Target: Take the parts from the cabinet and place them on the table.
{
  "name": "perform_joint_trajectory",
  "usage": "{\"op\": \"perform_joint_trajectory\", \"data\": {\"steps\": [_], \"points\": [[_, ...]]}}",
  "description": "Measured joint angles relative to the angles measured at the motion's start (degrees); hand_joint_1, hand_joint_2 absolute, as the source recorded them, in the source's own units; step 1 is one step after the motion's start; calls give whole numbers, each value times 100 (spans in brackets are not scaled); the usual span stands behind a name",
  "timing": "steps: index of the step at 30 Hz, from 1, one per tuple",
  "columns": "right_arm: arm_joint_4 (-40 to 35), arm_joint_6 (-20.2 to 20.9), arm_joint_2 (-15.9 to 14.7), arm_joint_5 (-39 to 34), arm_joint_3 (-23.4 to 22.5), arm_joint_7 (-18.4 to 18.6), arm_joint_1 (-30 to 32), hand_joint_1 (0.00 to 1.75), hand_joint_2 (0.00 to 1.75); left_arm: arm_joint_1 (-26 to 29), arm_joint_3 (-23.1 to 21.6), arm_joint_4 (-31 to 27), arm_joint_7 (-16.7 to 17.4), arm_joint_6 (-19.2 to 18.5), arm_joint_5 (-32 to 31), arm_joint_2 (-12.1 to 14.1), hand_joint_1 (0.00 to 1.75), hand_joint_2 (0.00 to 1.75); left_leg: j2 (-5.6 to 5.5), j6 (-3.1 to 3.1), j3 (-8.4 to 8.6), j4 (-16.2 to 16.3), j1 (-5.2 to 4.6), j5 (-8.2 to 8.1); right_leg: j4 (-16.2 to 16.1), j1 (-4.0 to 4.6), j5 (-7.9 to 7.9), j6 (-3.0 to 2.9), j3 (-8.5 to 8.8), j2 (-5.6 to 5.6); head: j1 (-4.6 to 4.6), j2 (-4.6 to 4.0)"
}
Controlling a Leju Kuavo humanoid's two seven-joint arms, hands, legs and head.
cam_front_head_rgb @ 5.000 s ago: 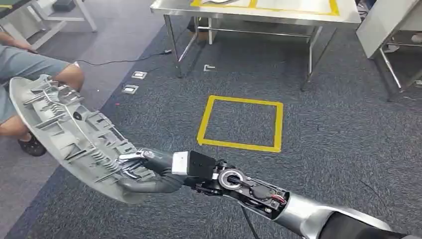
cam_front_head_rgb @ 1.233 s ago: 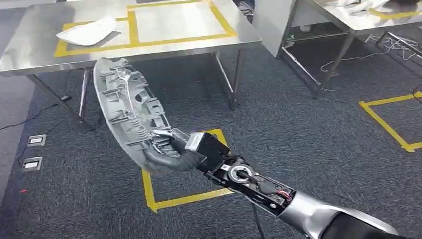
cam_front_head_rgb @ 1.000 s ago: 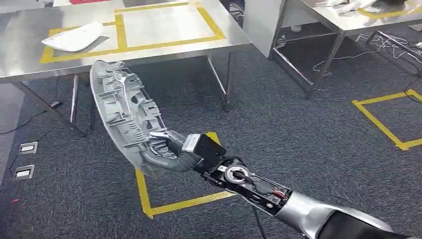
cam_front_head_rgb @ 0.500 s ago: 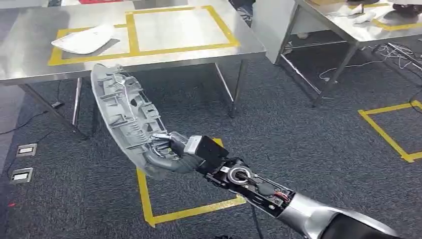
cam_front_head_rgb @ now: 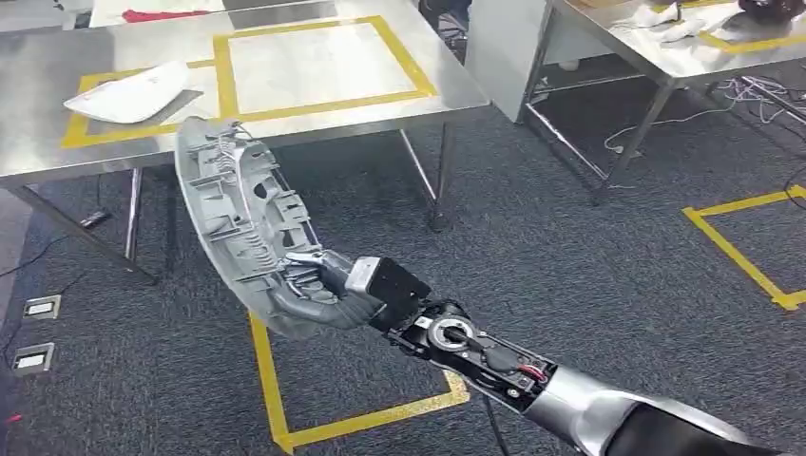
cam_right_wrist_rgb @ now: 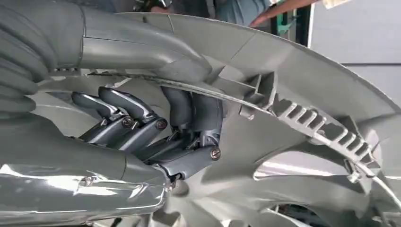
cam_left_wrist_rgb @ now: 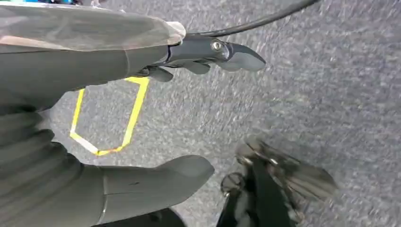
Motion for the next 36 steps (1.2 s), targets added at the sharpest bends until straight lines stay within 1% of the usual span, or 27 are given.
{"op": "perform_joint_trajectory", "data": {"steps": [2,3,4,6,8,9,10,12,13,14,15,16,18,19,20,23,24,25,27,28,29,30,31,33,34,35,36], "points": [[-2,0,0,0,0,9,3,175,175,0,0,0,0,0,0,22,0,175,7,51,381,-1106,6,720,0,-1,-121,36,160,4,-13,2],[-2,-2,0,2,0,9,1,175,175,4,0,0,-4,0,0,22,0,175,16,88,471,-1499,0,1023,2,14,-177,64,138,1,-30,2],[-2,-9,0,2,2,11,2,175,175,-5,-2,0,-4,0,-4,24,0,175,16,126,460,-1448,-34,754,20,35,-225,100,222,24,-50,2],[-15,-13,2,15,0,17,-3,175,175,-4,-2,0,-15,0,-7,20,0,175,0,170,485,-1456,-47,877,2,39,-299,148,238,17,-24,2],[-39,-35,0,17,-4,37,2,175,175,-2,-2,0,-22,-2,-24,0,0,175,1,252,610,-1487,-6,805,89,40,-351,236,283,-6,13,2],[-39,-46,0,18,-6,37,-4,175,175,2,-2,0,-22,-2,-24,0,0,175,1,278,657,-1490,-6,783,303,26,-393,261,190,-26,26,2],[-53,-46,0,17,-7,33,-8,175,175,-2,-2,0,-22,-2,-24,2,0,175,4,313,689,-1489,-6,748,771,28,-497,277,-46,-35,59,2],[-55,-52,0,20,-7,28,5,175,175,-8,-2,0,-22,-2,-24,11,0,175,3,325,757,-1489,-12,663,1714,22,-888,303,-627,-37,107,2],[-53,-57,0,18,-7,31,10,175,175,-5,-2,0,-22,-4,-24,13,0,175,0,325,807,-1488,-15,619,1958,23,-1036,308,-831,-38,125,2],[-52,-59,0,17,-7,37,21,175,175,-3,-2,0,-22,-4,-24,13,0,175,-6,326,878,-1488,-17,569,1957,24,-1029,303,-927,-38,144,2],[-50,-63,0,17,-7,39,34,175,175,7,-2,0,-22,-9,-24,13,0,175,-17,321,963,-1488,-18,511,1707,26,-854,288,-907,-38,162,2],[-50,-63,0,20,-7,41,35,175,175,11,-2,0,-22,-11,-22,13,0,175,-22,312,1062,-1488,-22,453,1272,29,-526,260,-806,-38,190,2],[-46,-66,0,17,-7,39,28,175,175,25,-2,0,-26,-30,-22,-6,0,175,-26,282,1183,-1513,-27,342,309,48,373,165,-618,-49,236,2],[-44,-70,0,18,-11,28,25,175,175,-11,-2,0,-28,-44,-22,-13,0,175,-26,252,1217,-1452,-45,314,185,82,317,139,-649,-42,164,2],[-44,-70,0,31,-4,37,17,175,175,-23,-2,0,-33,-44,-15,-13,0,175,-34,227,1164,-1493,-43,304,130,92,260,117,-606,-45,188,0],[-59,-70,2,28,-9,46,16,175,175,-15,-2,-2,-48,-44,-4,0,0,175,-26,126,1268,-1512,-49,292,-4,51,339,27,-408,-16,168,2],[-55,-72,0,28,-9,52,17,175,175,-15,-2,-2,-48,-44,2,-2,0,175,-9,107,1195,-1337,-32,295,-34,38,335,11,-327,-18,166,2],[-50,-79,0,28,-11,50,0,175,175,-20,-4,-2,-57,-44,2,-9,0,175,-5,82,948,-926,-34,230,-45,30,308,-28,-289,-29,107,2],[-50,-70,2,28,-9,39,-20,175,175,-29,-4,-2,-66,-46,15,-11,0,175,-4,17,349,-31,-12,-98,-46,32,238,-49,-233,-32,57,2],[-48,-70,2,28,-9,39,-19,175,175,-19,-4,-2,-66,-46,22,-11,0,175,-4,-12,91,305,-7,-266,-46,33,196,-54,-187,-31,52,2],[-44,-70,2,28,-9,39,-17,175,175,-7,-4,-2,-66,-46,22,-11,0,175,-4,-18,-67,424,-1,-308,-46,33,147,-56,-131,-23,37,2],[-37,-70,2,28,-9,46,-12,175,175,-4,-4,-2,-66,-44,24,-11,0,175,-3,-31,-90,284,7,-185,-46,32,98,-53,-63,-9,28,2],[-26,-70,2,28,-7,52,-6,175,175,2,-4,-2,-68,-44,26,-7,0,175,-3,-14,6,-101,8,101,-46,32,41,-45,11,0,20,2],[-26,-68,2,28,-7,50,-10,175,175,1,-4,-2,-66,-44,26,2,0,175,3,67,369,-1177,-2,865,-53,33,-73,-5,137,0,-2,2],[-24,-70,2,28,-7,44,-23,175,175,3,-4,-2,-66,-44,28,15,0,175,9,115,423,-1582,-36,1075,-15,61,-132,26,178,2,-33,0],[-28,-68,2,28,-7,41,-28,175,175,-8,-4,-2,-66,-46,28,20,0,175,11,139,444,-1535,-48,941,-18,73,-179,60,148,23,-44,2],[-33,-68,2,28,-7,39,-36,175,175,-1,-4,-2,-66,-46,28,20,0,175,5,153,447,-1552,-56,987,-29,75,-207,80,144,17,-28,2]]}}
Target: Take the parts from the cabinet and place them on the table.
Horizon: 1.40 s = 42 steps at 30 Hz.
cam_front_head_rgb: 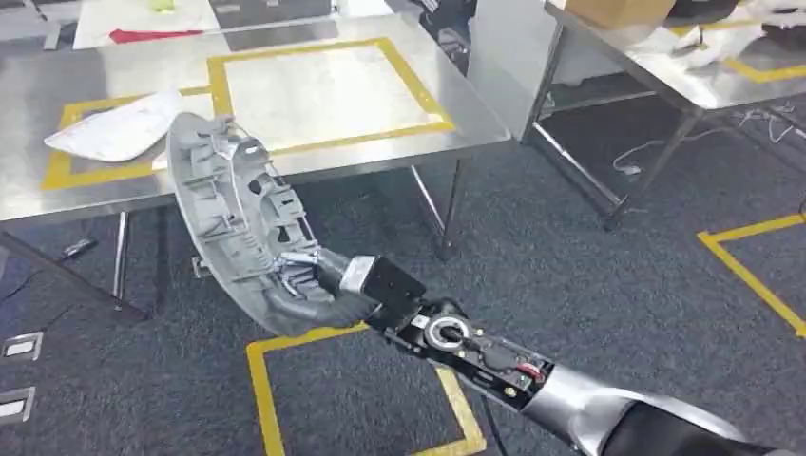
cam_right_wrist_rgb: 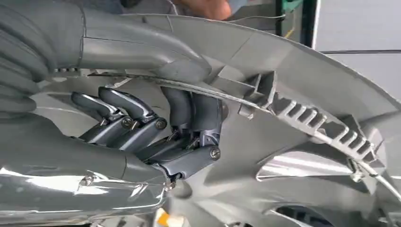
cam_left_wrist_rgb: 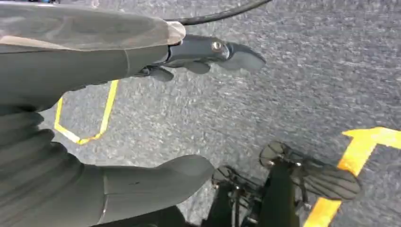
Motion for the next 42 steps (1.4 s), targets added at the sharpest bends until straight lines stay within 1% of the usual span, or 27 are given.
{"op": "perform_joint_trajectory", "data": {"steps": [2,3,5,6,8,9,10,12,13,14,16,18,19,22,23,24,25,27,28,29,33,35,37,38,39,40,42], "points": [[-2,0,0,0,0,9,1,175,175,-7,0,0,0,0,2,-19,0,175,-8,64,72,-21,30,-37,40,19,-30,64,110,0,26,0],[0,0,0,0,0,11,5,175,175,-3,0,0,-2,0,2,-26,0,175,-8,86,135,-46,52,-58,212,-11,-72,98,0,-26,48,0],[0,7,0,0,0,2,-13,175,175,-2,2,0,-2,-2,0,-24,0,175,-9,142,210,-43,52,-127,1015,-20,-258,141,-401,-36,94,0],[0,7,0,0,2,2,-7,175,175,-4,0,0,-2,-2,-2,-20,0,175,-10,147,251,-43,50,-173,1509,-38,-479,166,-699,-36,116,0],[0,0,-2,0,2,4,10,175,175,-3,0,0,0,-4,-7,-17,0,175,-14,139,355,-35,52,-270,1963,-60,-791,198,-1068,-41,137,0],[0,-6,-2,2,2,9,21,175,175,1,2,0,-2,-4,-7,-17,0,175,-23,129,423,-28,56,-320,1850,-70,-729,208,-1092,-46,155,0],[0,-13,-2,0,2,11,31,175,175,10,0,0,0,-4,-7,-22,0,175,-32,116,504,-21,60,-380,1513,-83,-500,212,-1019,-49,181,0],[-2,-22,-2,0,2,4,31,175,175,12,0,0,-2,-4,-7,-28,0,175,-34,77,658,-13,64,-496,491,-103,322,201,-738,-62,236,0],[2,-22,-2,0,0,0,29,175,175,12,0,0,-2,-4,-9,-28,0,175,-35,43,687,7,51,-534,168,-99,612,188,-753,-72,236,-2],[2,-31,-2,2,4,2,23,175,175,-5,0,0,0,-5,-11,-26,0,175,-58,22,655,13,47,-546,135,-67,416,144,-745,-77,214,0],[-15,-33,-2,4,2,-2,34,175,175,-22,0,0,-2,-7,-11,-24,0,175,-46,-66,681,44,40,-569,104,-54,502,36,-677,-44,181,0],[-15,-37,-2,4,2,11,37,175,175,-16,0,0,0,-7,-9,-11,0,175,-29,-125,718,61,69,-645,78,-88,513,-9,-523,-35,173,0],[-15,-39,-2,4,2,11,32,175,175,-20,0,0,0,-7,-11,-13,0,175,-12,-129,599,315,68,-682,78,-87,490,-40,-486,-37,137,0],[-15,-37,-2,4,0,-2,29,175,175,-26,0,0,0,-9,-11,-15,0,175,-6,-186,-293,1733,69,-1160,79,-69,388,-93,-412,-45,57,0],[-15,-39,-2,4,0,-2,36,175,175,-15,0,0,-2,-9,-11,-15,0,175,-6,-176,-499,1965,69,-1246,79,-61,344,-103,-360,-40,50,0],[-15,-39,-2,4,0,2,38,175,175,-8,0,0,-2,-9,-11,-15,0,175,-6,-155,-553,1914,68,-1180,79,-55,297,-103,-300,-26,48,0],[-15,-37,-2,4,2,11,41,175,175,1,0,0,-2,-9,-9,-13,0,175,-6,-124,-493,1627,65,-983,79,-45,247,-102,-231,-13,37,0],[-15,-37,-2,4,2,7,40,175,175,1,0,0,-2,-9,-11,2,0,175,-6,-38,-144,577,33,-321,77,-29,135,-87,-76,-6,20,0],[-15,-37,-2,4,2,2,34,175,175,6,0,2,-2,-9,-11,29,0,175,7,43,0,80,-9,59,65,-35,78,-76,-67,-10,11,-2],[-15,-37,-2,4,2,0,37,175,175,-5,0,2,-2,-11,-11,31,0,175,20,11,-8,12,-41,-134,76,-2,37,-40,-28,5,-5,0],[-15,-44,-2,4,-2,2,35,175,175,-1,0,0,-2,-15,-11,11,0,175,3,86,150,-27,0,-145,89,13,-67,84,70,-5,19,0],[-15,-52,-2,4,-4,-11,15,175,175,1,0,2,-2,-15,-26,15,0,175,2,141,261,-56,8,-214,853,-10,-171,117,-298,-46,70,0],[-15,-55,-2,4,-7,-39,13,175,175,-6,0,2,-2,-24,-53,15,0,175,-2,148,331,-55,7,-297,1731,-41,-541,157,-835,-48,109,0],[-15,-57,-2,4,-9,-48,12,175,175,-5,0,2,-2,-42,-55,13,0,175,-6,145,382,-53,7,-347,1992,-47,-718,177,-1043,-48,111,0],[-15,-66,-2,4,-18,-48,12,175,175,2,0,2,-2,-52,-72,13,0,175,-13,140,454,-47,10,-398,2000,-51,-718,193,-1129,-50,124,0],[-15,-79,-2,13,-28,-48,11,175,175,7,0,2,-2,-52,-72,11,0,175,-23,131,534,-38,14,-457,1762,-61,-541,191,-1103,-53,153,0],[-15,-120,-2,76,-50,-48,-35,175,175,8,-2,2,-2,-52,-81,-4,0,175,-33,99,705,-21,14,-579,810,-70,174,154,-841,-61,203,0]]}}
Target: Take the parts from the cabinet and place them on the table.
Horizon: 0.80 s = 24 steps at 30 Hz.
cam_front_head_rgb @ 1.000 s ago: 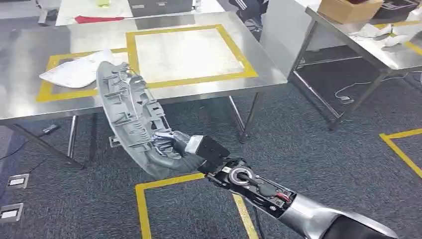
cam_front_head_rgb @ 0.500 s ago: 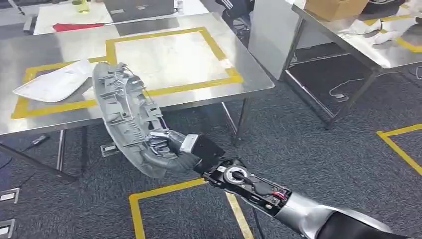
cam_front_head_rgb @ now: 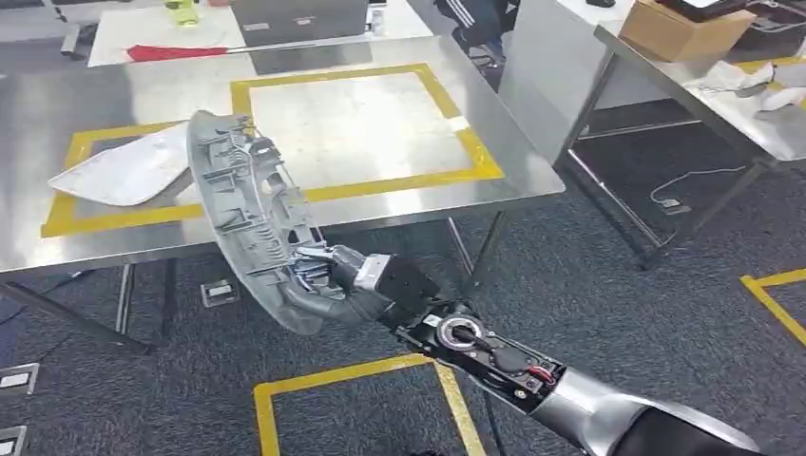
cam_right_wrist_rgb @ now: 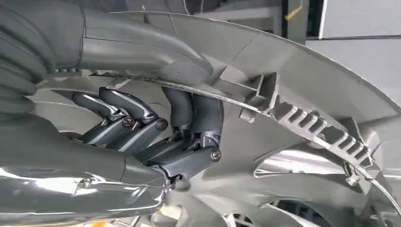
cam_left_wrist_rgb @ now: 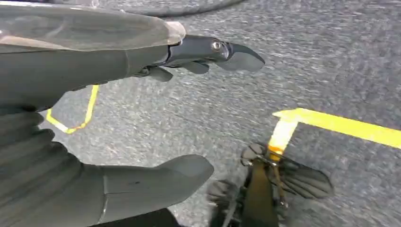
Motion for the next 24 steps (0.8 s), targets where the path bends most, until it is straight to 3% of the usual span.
{"op": "perform_joint_trajectory", "data": {"steps": [1,2,3,5,6,7,8,10,11,12,14,16,17,18,19,21,22,23,24], "points": [[0,-9,0,27,-2,0,-50,175,175,1,0,-2,0,0,-4,-7,0,175,2,-23,42,-4,-1,-57,-464,-4,402,-10,98,-2,22,0],[7,-26,0,53,-15,-7,-110,175,175,-20,0,0,0,2,-4,-9,0,175,-2,-50,80,33,-14,-81,-550,32,258,-2,99,-1,-31,0],[9,-31,9,70,-20,-7,-164,175,175,-36,0,0,0,2,-4,-7,0,175,0,-88,26,34,-16,-106,-648,37,227,-65,159,4,-4,0],[0,-57,35,77,-46,-17,-208,175,175,-32,0,0,0,2,-4,-7,0,175,-2,-141,52,48,-32,-94,-658,52,279,-148,213,17,-35,0],[0,-57,42,77,-46,-13,-223,175,175,-31,0,0,0,2,-4,-4,0,175,-3,-165,89,38,-27,-120,-685,16,293,-177,296,35,-37,0],[2,-66,57,81,-48,-4,-229,175,175,-32,0,-2,0,4,0,2,0,175,21,-186,21,197,-10,-136,-731,0,287,-186,359,30,-39,0],[7,-76,65,83,-55,-4,-261,175,175,-38,0,-2,-2,4,-4,-9,0,175,27,-219,-235,632,-9,-174,-746,-6,266,-218,396,19,-111,0],[20,-83,90,83,-55,-7,-346,175,175,-48,0,-2,-2,4,-4,-13,0,175,28,-275,-871,1575,9,-476,-746,2,207,-259,435,17,-129,0],[33,-101,96,83,-55,-11,-380,175,175,-38,0,-2,-2,4,-4,-15,0,175,28,-288,-1134,1919,9,-641,-746,8,166,-267,474,20,-140,0],[57,-107,98,83,-55,-11,-407,175,175,-31,0,-2,-2,7,-4,-15,0,175,27,-282,-1278,2015,8,-661,-746,10,120,-269,533,27,-157,0],[109,-112,125,88,-55,-7,-447,175,175,-25,0,-2,-2,22,0,-15,0,175,27,-247,-1184,1467,6,-281,-746,24,21,-263,663,38,-179,0],[160,-114,179,90,-55,-4,-506,175,175,-26,0,0,-2,35,-2,-2,0,175,30,-144,-801,353,-19,448,-752,36,-90,-249,798,40,-190,0],[179,-116,184,90,-55,-7,-547,175,175,-23,0,0,0,37,-2,20,0,175,27,-83,-747,23,-63,605,-738,56,-136,-230,836,41,-203,0],[199,-116,197,92,-55,-18,-582,175,175,-34,0,0,-2,37,-4,17,0,175,34,-92,-736,39,-74,408,-768,60,-161,-199,820,60,-207,0],[219,-122,219,92,-57,-15,-613,175,175,-35,0,0,-2,37,-4,13,0,175,25,-62,-714,24,-85,503,-795,64,-203,-161,815,52,-197,0],[253,-124,245,92,-57,-13,-643,175,175,-33,0,0,-2,37,-4,7,0,175,30,-12,-637,5,-41,459,-741,89,-203,-108,917,52,-186,0],[271,-125,251,92,-61,-7,-645,175,175,-16,-2,-2,-2,35,-4,-7,0,175,25,1,-540,-37,-5,450,-633,75,-255,-74,843,37,-179,0],[293,-122,254,92,-61,-9,-677,175,175,-17,-2,-2,-2,37,-4,0,0,175,27,37,-476,-48,1,417,-268,83,-277,-55,703,28,-159,0],[313,-127,260,92,-61,-11,-707,175,175,-30,-2,-2,-2,37,-4,4,0,175,26,51,-449,-52,1,387,207,67,-380,-33,443,23,-129,0]]}}
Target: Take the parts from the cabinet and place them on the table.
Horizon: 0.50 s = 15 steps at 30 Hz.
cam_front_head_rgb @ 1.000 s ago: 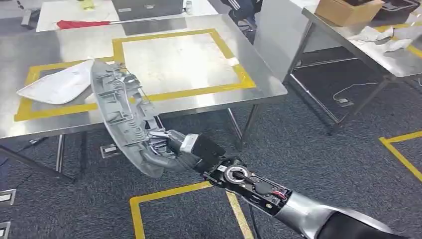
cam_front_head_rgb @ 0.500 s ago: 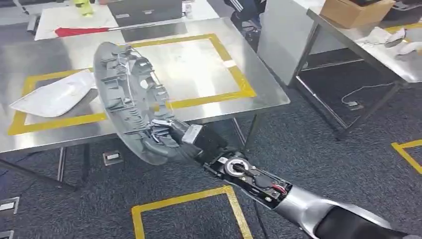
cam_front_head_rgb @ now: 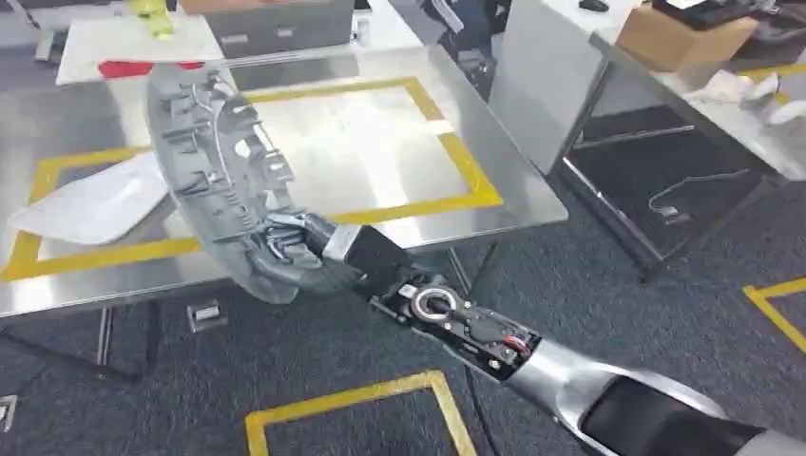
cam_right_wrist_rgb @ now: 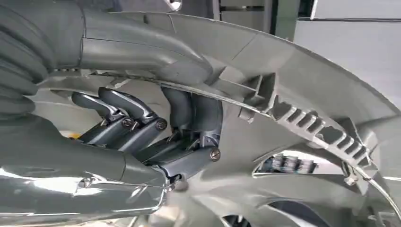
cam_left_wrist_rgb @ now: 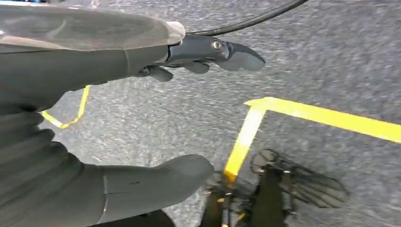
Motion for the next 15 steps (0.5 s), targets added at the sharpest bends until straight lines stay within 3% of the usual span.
{"op": "perform_joint_trajectory", "data": {"steps": [2,3,4,5,6,8,9,11,13,14,15], "points": [[41,-7,4,2,0,-7,-18,175,175,-4,0,0,4,0,15,4,0,175,-4,6,72,1,0,-84,860,-39,-441,51,-556,-4,26,0],[66,-11,11,4,2,-7,-16,175,175,-2,0,0,11,0,17,4,0,175,-12,1,126,3,1,-132,1018,-52,-590,66,-720,-8,46,0],[90,-13,13,9,2,-4,-15,175,175,10,0,0,24,0,20,4,0,175,-21,-10,194,3,5,-178,930,-64,-561,82,-761,-12,57,0],[116,-17,15,9,2,-2,-15,175,175,20,0,0,39,2,22,2,0,175,-28,-21,271,5,9,-227,642,-78,-377,87,-712,-16,76,0],[138,-24,15,11,2,-2,-17,175,175,22,0,0,48,2,33,0,0,175,-31,-37,355,7,11,-283,179,-88,-20,83,-592,-19,103,0],[168,-35,22,31,2,-20,-33,175,175,30,0,2,50,4,39,-4,0,175,-35,-93,457,8,3,-390,-774,-97,865,68,-406,-35,151,-2],[184,-44,26,37,2,-35,-55,175,175,8,2,0,55,9,44,-4,0,175,-56,-124,454,73,-12,-424,-911,-71,656,45,-387,-31,122,0],[207,-59,61,59,-11,-44,-57,175,175,-20,2,0,61,18,63,4,0,175,-45,-203,450,109,-20,-452,-892,-61,725,-60,-334,-1,85,0],[232,-81,105,68,-15,-37,-57,175,175,-13,0,0,61,20,74,15,0,175,-29,-255,471,126,-3,-522,-924,-96,738,-110,-205,16,79,0],[256,-118,109,98,-20,-46,-65,175,175,-15,0,0,61,20,77,9,0,175,-5,-279,358,374,5,-558,-929,-97,721,-131,-169,8,46,0],[273,-170,120,146,-22,-61,-88,175,175,-25,0,0,59,20,76,7,0,175,1,-294,112,792,7,-670,-929,-96,696,-159,-154,3,-6,0]]}}
